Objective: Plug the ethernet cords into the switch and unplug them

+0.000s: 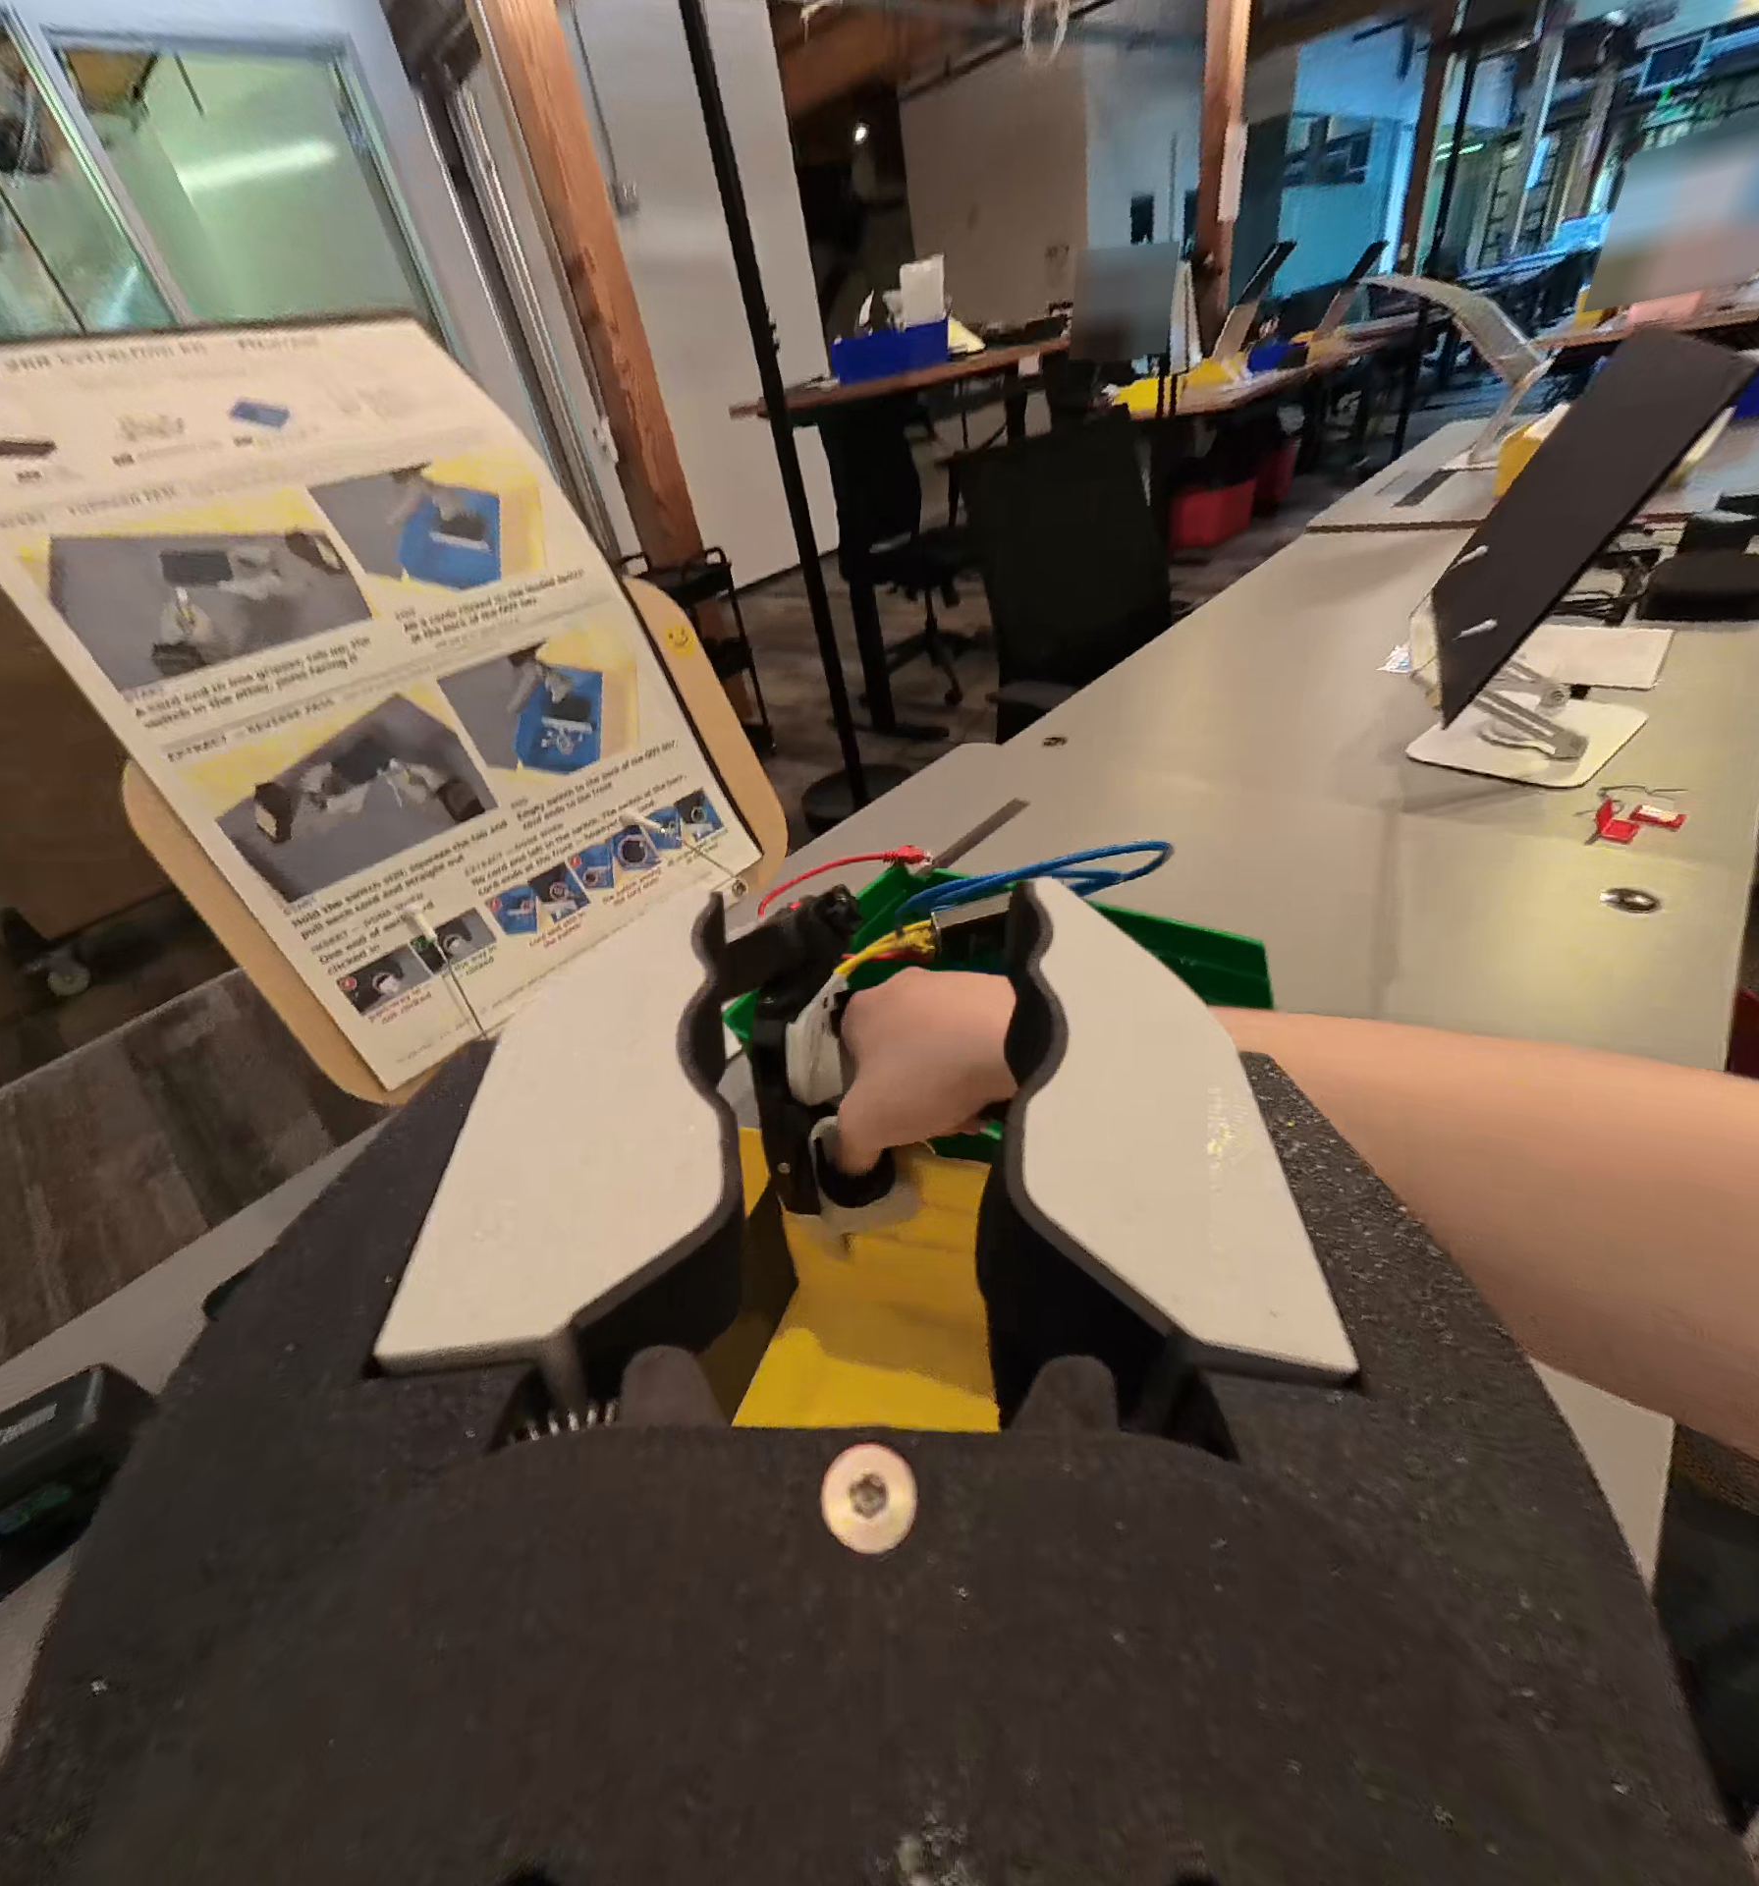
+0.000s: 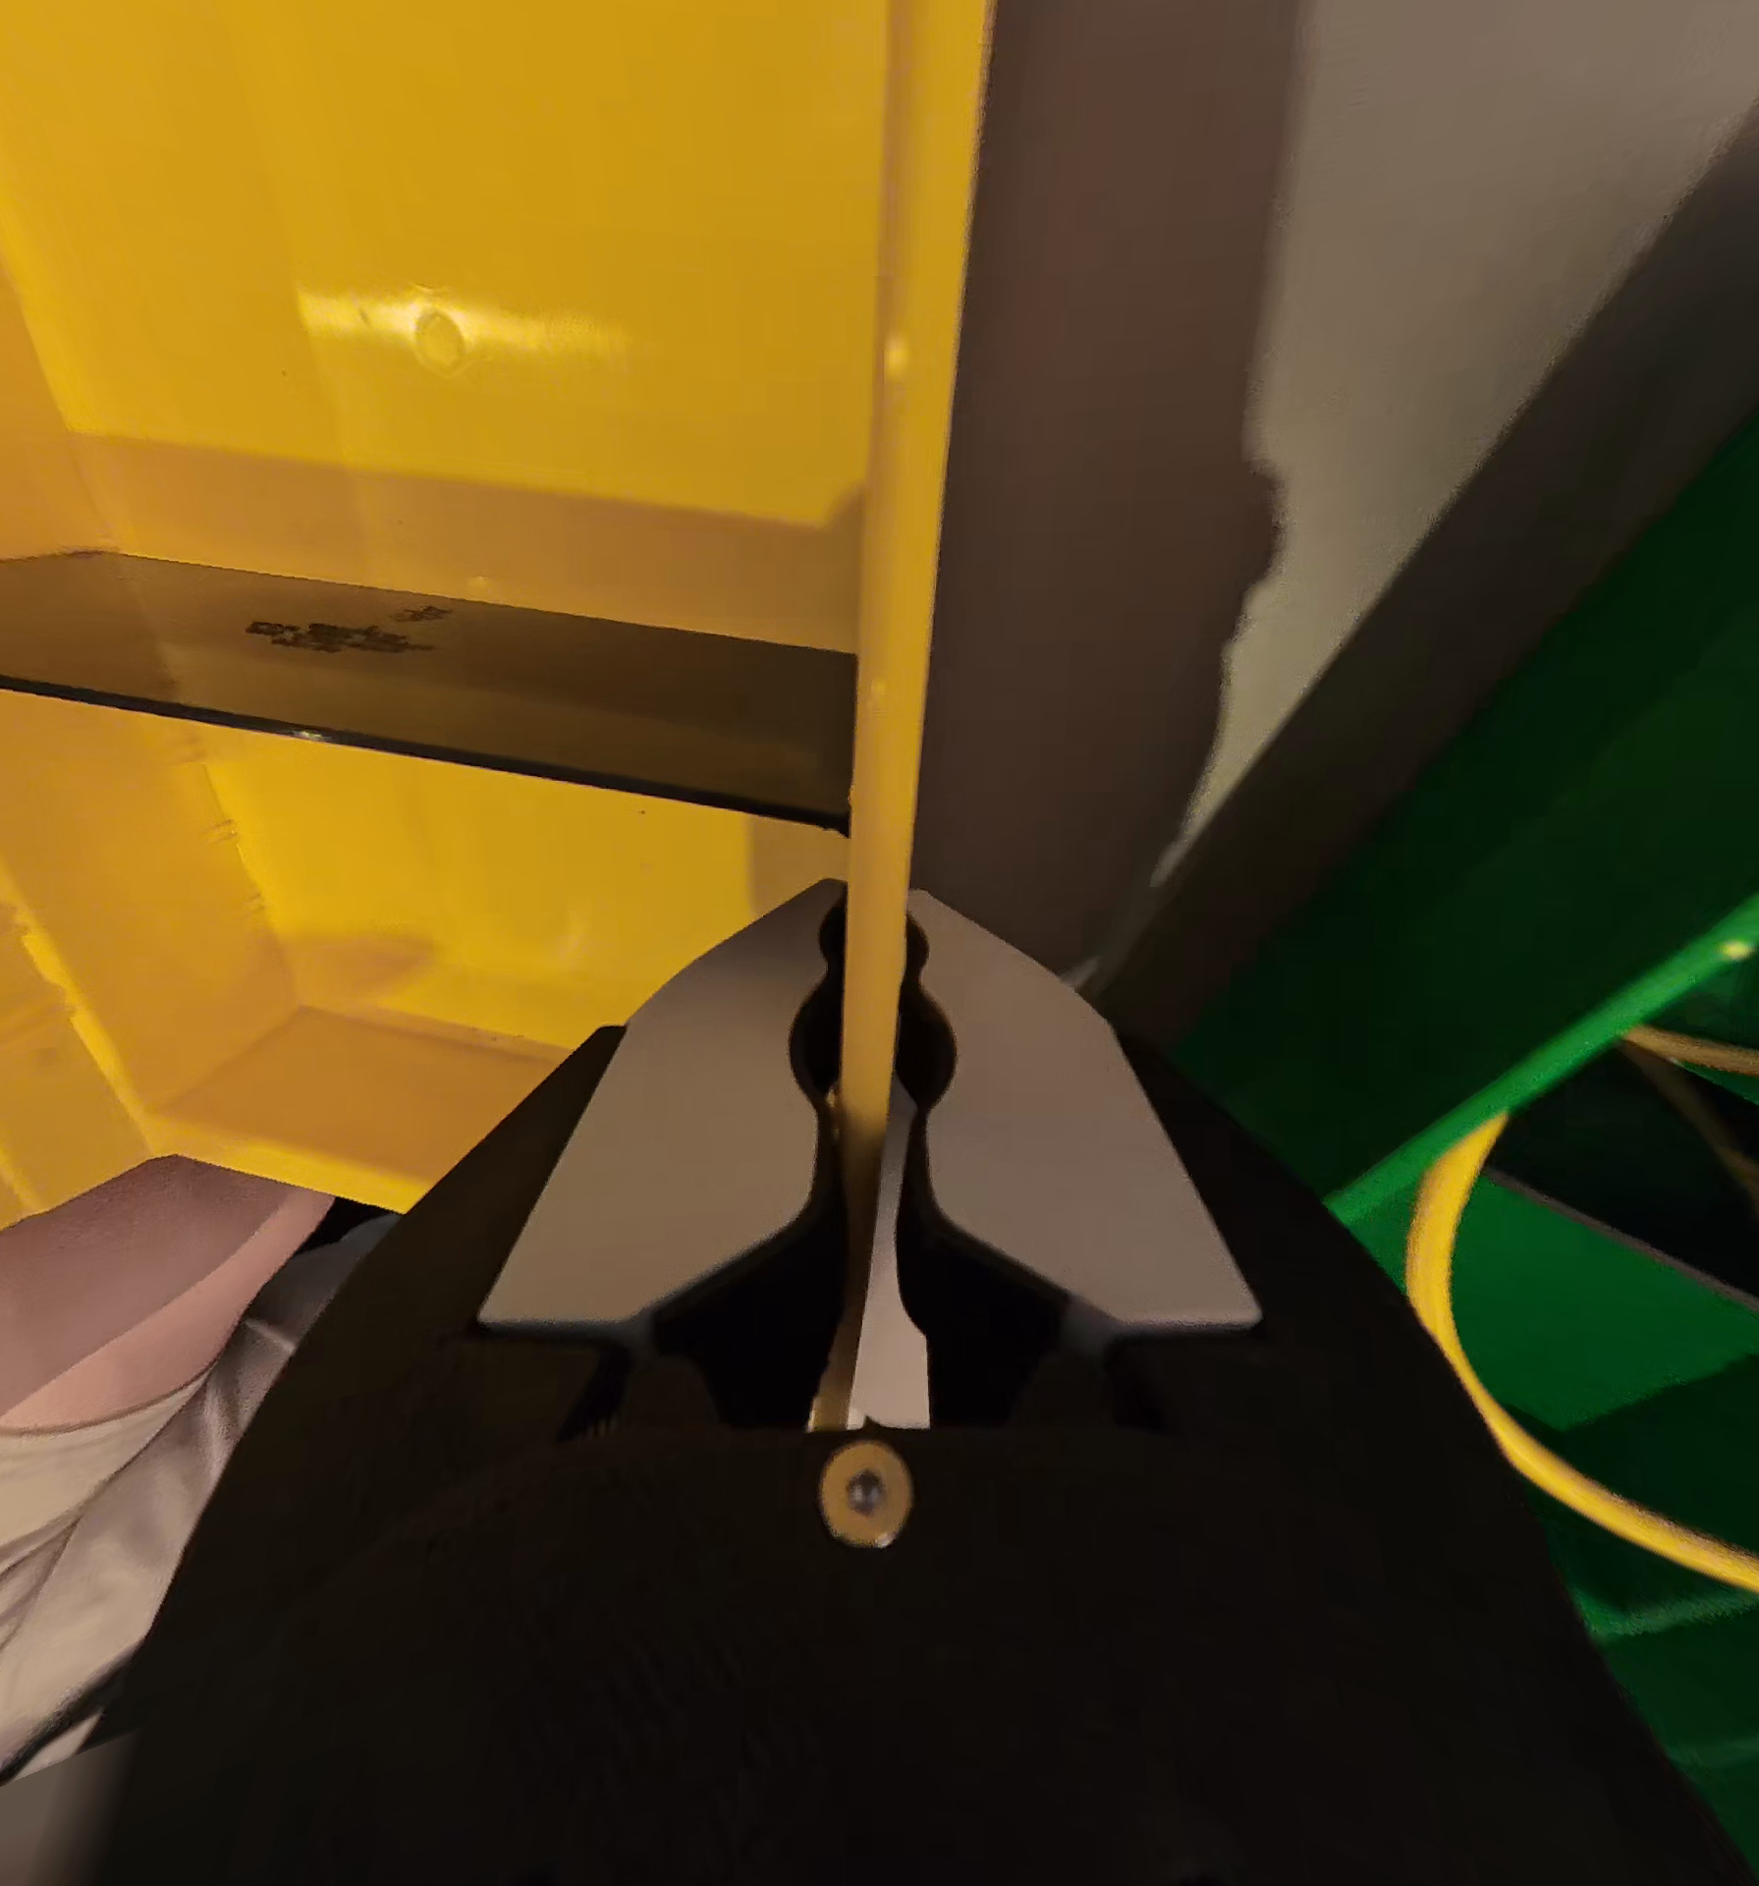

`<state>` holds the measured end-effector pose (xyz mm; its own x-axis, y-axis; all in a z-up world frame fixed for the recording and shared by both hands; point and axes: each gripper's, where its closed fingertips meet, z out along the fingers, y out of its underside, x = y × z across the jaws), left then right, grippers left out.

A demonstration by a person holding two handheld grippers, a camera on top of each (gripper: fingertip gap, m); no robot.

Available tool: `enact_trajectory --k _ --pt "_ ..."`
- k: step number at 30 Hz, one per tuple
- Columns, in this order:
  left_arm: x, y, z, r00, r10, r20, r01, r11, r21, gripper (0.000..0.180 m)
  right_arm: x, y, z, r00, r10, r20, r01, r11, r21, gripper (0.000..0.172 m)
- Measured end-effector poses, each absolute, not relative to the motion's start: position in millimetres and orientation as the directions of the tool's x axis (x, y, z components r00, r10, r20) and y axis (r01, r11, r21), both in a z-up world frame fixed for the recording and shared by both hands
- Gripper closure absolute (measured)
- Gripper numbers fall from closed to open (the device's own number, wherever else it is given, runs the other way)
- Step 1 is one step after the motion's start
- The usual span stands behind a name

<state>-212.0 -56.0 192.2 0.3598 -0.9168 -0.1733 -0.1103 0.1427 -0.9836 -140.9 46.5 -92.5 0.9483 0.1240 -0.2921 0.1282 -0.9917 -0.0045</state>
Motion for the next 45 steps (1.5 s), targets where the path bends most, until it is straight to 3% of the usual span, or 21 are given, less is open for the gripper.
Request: enact_trajectory --k 10,18,23,26,31,35,39,42,45 --pt "-221 -127 206 0.242 -0.924 -0.294 -0.059 0.288 -0.956 0.123 -86 14 12 0.94 0.145 -0.308 0.136 -0.989 -0.051 0.165" --pt "-222 -129 199 0.235 -0.924 -0.303 -0.102 0.287 -0.953 0.119 47 -59 97 0.95 -0.029 -0.312 -0.069 -0.991 -0.118 0.166" --pt "-202 -112 161 0.154 -0.944 -0.291 -0.278 0.242 -0.93 0.115 143 -126 120 0.929 -0.186 -0.32 -0.247 -0.956 -0.161 0.165" --pt "-175 -87 122 0.116 -0.962 -0.246 -0.432 0.174 -0.885 0.119 195 -167 115 0.9 -0.281 -0.333 -0.352 -0.92 -0.174 0.165" --pt "-115 -16 37 0.217 -0.955 -0.205 -0.674 0.006 -0.738 0.099 268 -225 82 0.836 -0.441 -0.326 -0.507 -0.848 -0.155 0.165" --pt "-67 2 -23 0.262 -0.964 0.054 -0.693 -0.227 -0.684 0.103 307 -256 42 0.792 -0.537 -0.29 -0.585 -0.804 -0.109 0.165" --pt "-57 22 -37 0.346 -0.931 0.118 -0.641 -0.326 -0.695 0.101 330 -261 -1 0.769 -0.569 -0.291 -0.612 -0.787 -0.08 0.165" --pt "-61 16 -59 0.345 -0.923 0.17 -0.71 -0.375 -0.596 0.093 336 -254 -29 0.757 -0.572 -0.315 -0.617 -0.785 -0.059 0.165" --pt "-61 19 -77 0.364 -0.914 0.18 -0.768 -0.404 -0.496 0.1 335 -242 -50 0.76 -0.566 -0.319 -0.603 -0.797 -0.024 0.165"
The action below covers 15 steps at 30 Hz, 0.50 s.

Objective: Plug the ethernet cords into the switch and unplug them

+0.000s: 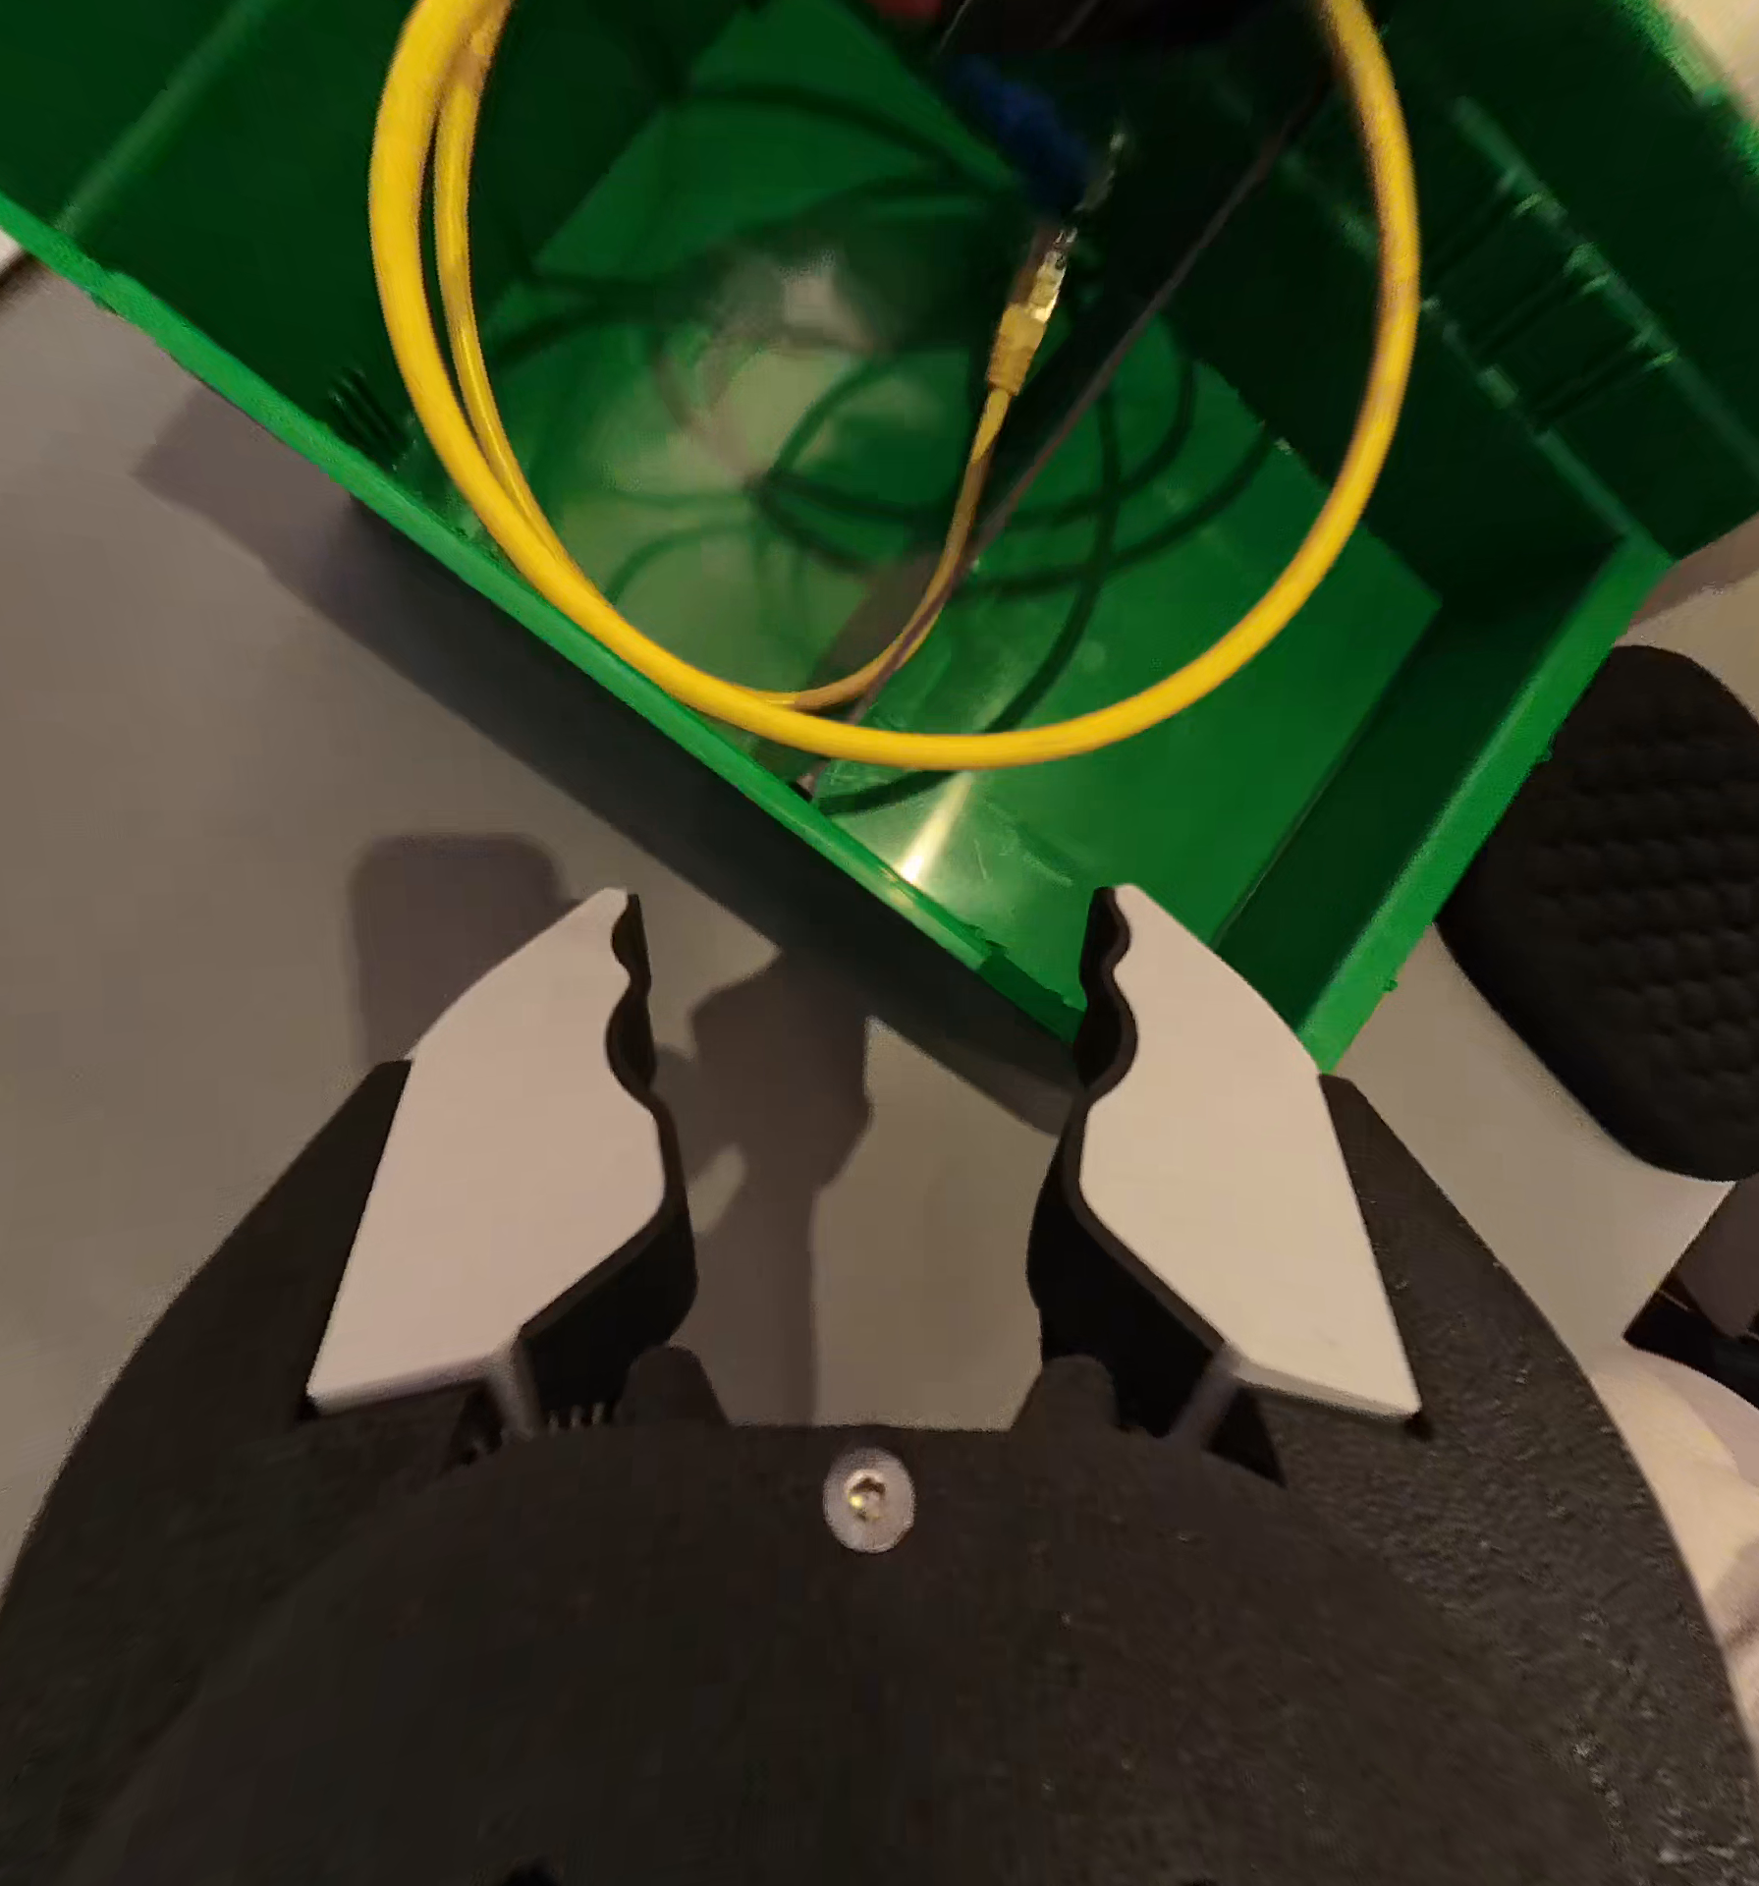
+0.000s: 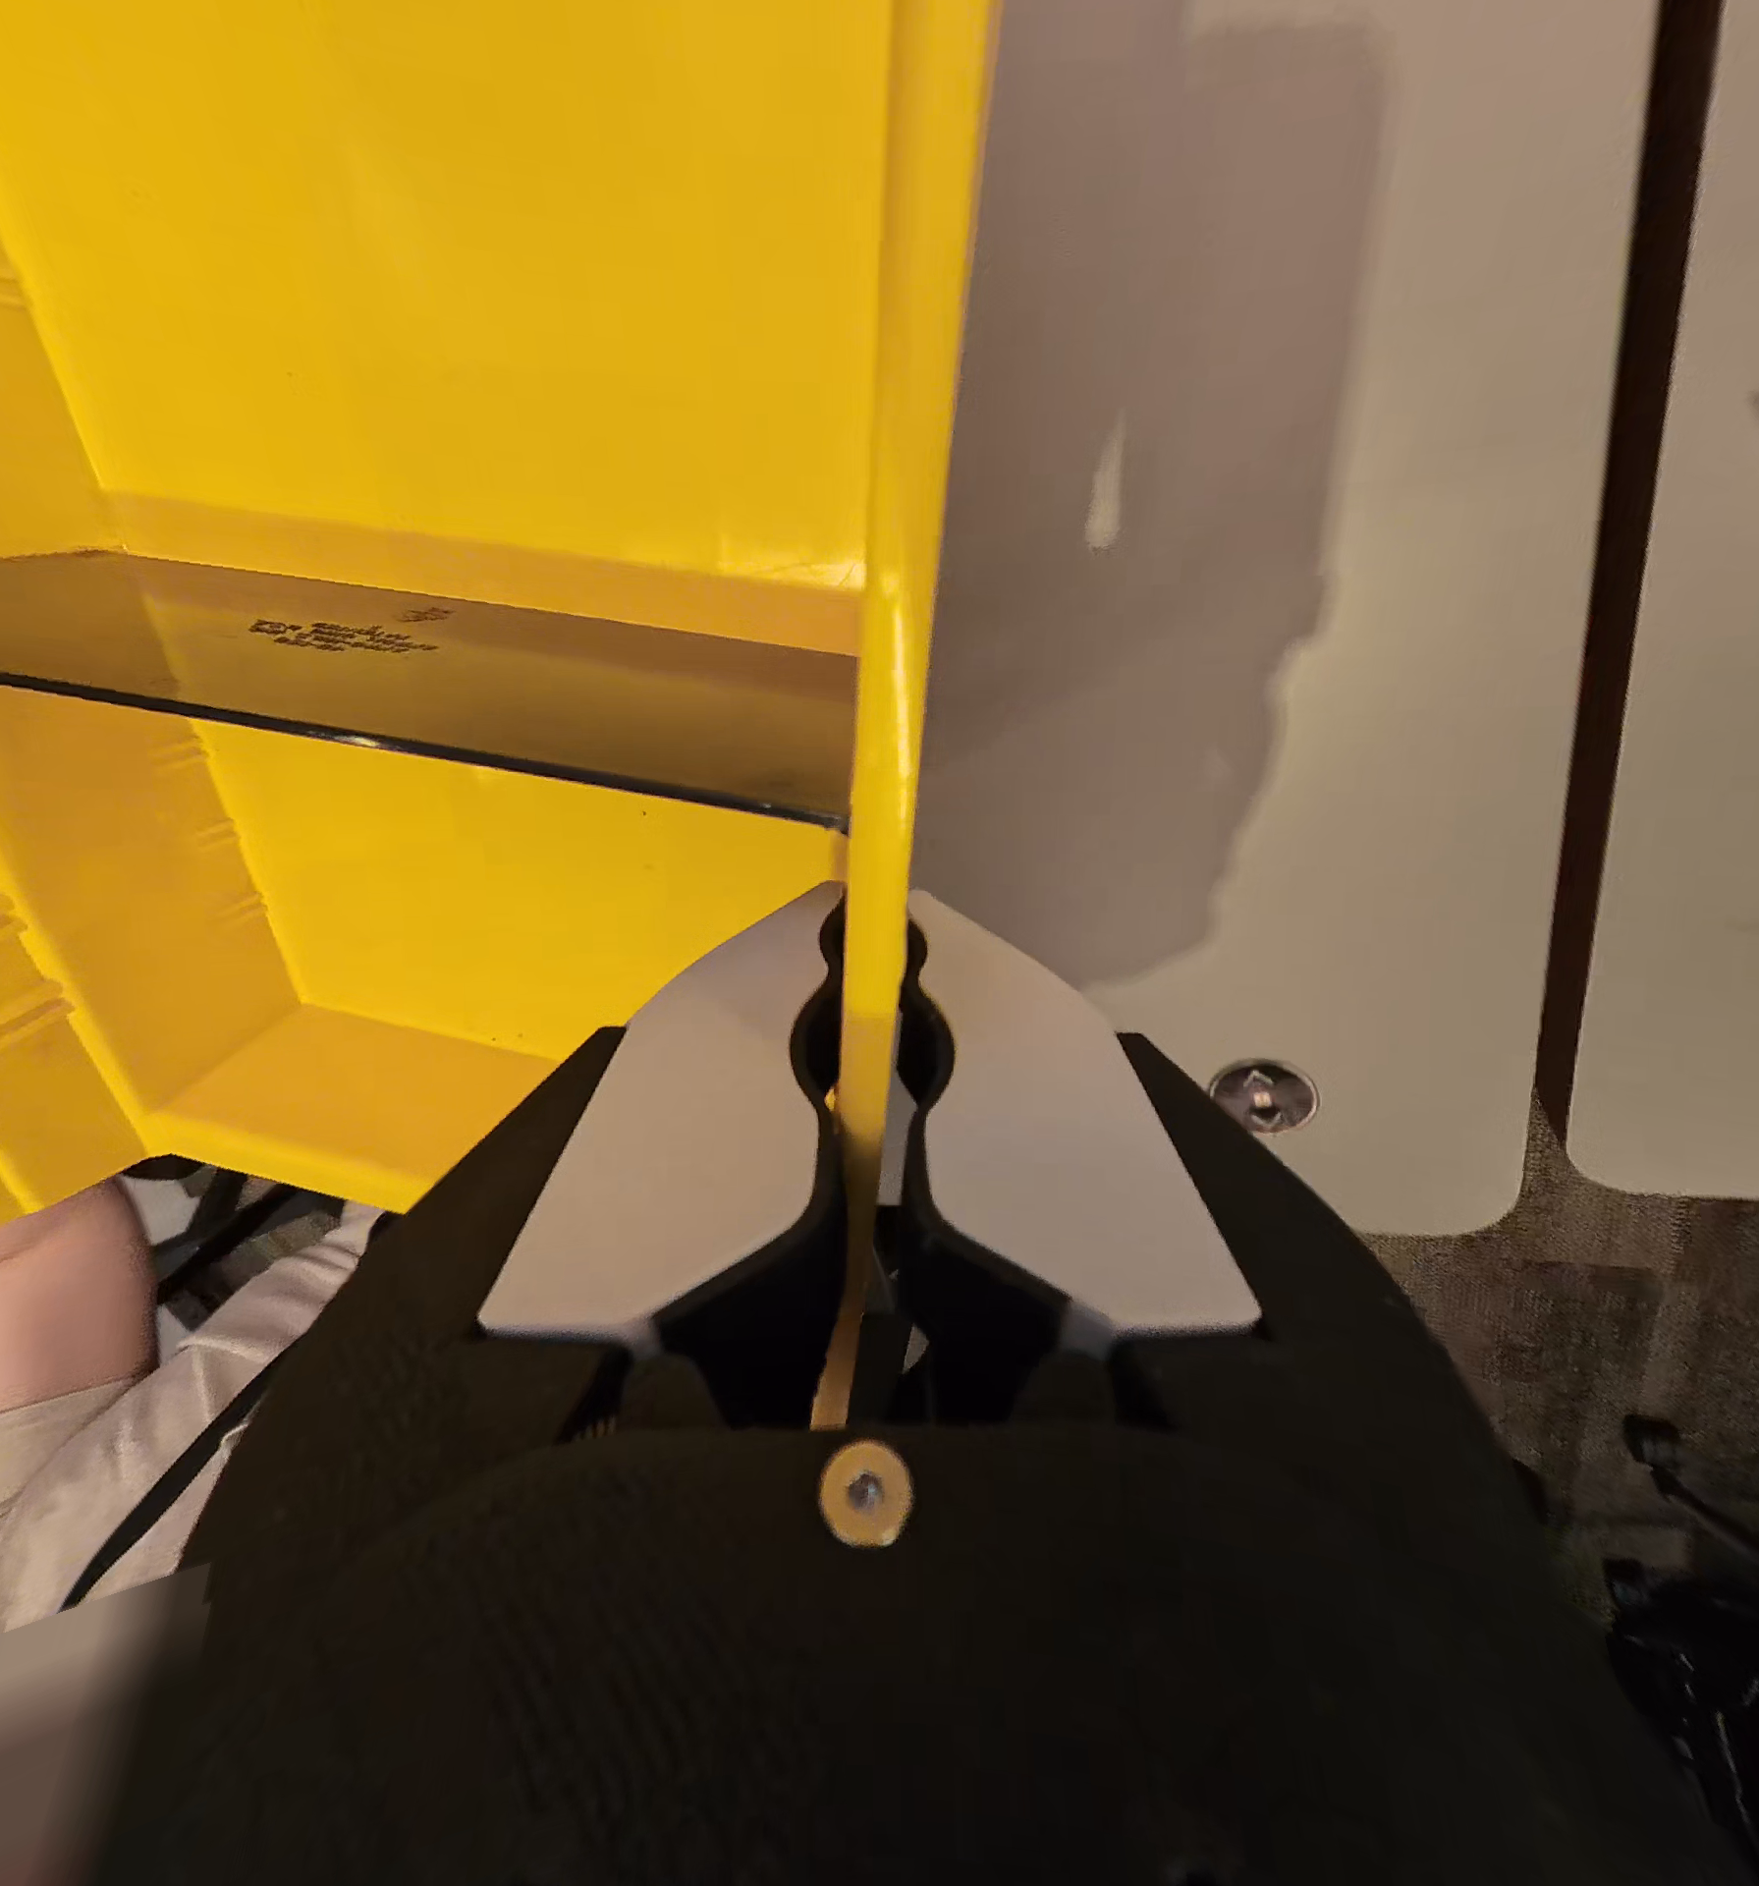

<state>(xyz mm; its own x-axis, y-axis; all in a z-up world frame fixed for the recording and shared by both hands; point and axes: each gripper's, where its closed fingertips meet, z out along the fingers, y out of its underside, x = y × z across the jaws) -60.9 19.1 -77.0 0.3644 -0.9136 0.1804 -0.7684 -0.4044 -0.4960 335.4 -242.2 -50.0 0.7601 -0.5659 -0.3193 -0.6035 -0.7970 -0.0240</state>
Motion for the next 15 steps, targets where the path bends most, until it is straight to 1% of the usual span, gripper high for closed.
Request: enact_trajectory --k 2,3,7,10,13,15 --pt "-60 24 -84 0.376 -0.914 0.151 -0.805 -0.403 -0.435 0.104 335 -231 -60 0.783 -0.545 -0.302 -0.577 -0.817 -0.022 0.165" --pt "-61 25 -87 0.378 -0.916 0.135 -0.825 -0.4 -0.4 0.104 336 -225 -65 0.794 -0.533 -0.293 -0.564 -0.825 -0.026 0.165" --pt "-63 23 -91 0.384 -0.91 0.154 -0.86 -0.413 -0.298 0.109 334 -206 -82 0.815 -0.497 -0.298 -0.531 -0.847 -0.04 0.165" --pt "-64 17 -92 0.396 -0.892 0.219 -0.878 -0.437 -0.194 0.13 331 -196 -95 0.811 -0.488 -0.323 -0.527 -0.849 -0.041 0.165" --pt "-68 12 -94 0.435 -0.86 0.267 -0.888 -0.459 -0.031 0.143 329 -188 -106 0.809 -0.49 -0.325 -0.533 -0.844 -0.054 0.165" --pt "-68 8 -94 0.459 -0.842 0.284 -0.883 -0.467 0.044 0.16 327 -184 -110 0.817 -0.481 -0.318 -0.525 -0.849 -0.065 0.165"
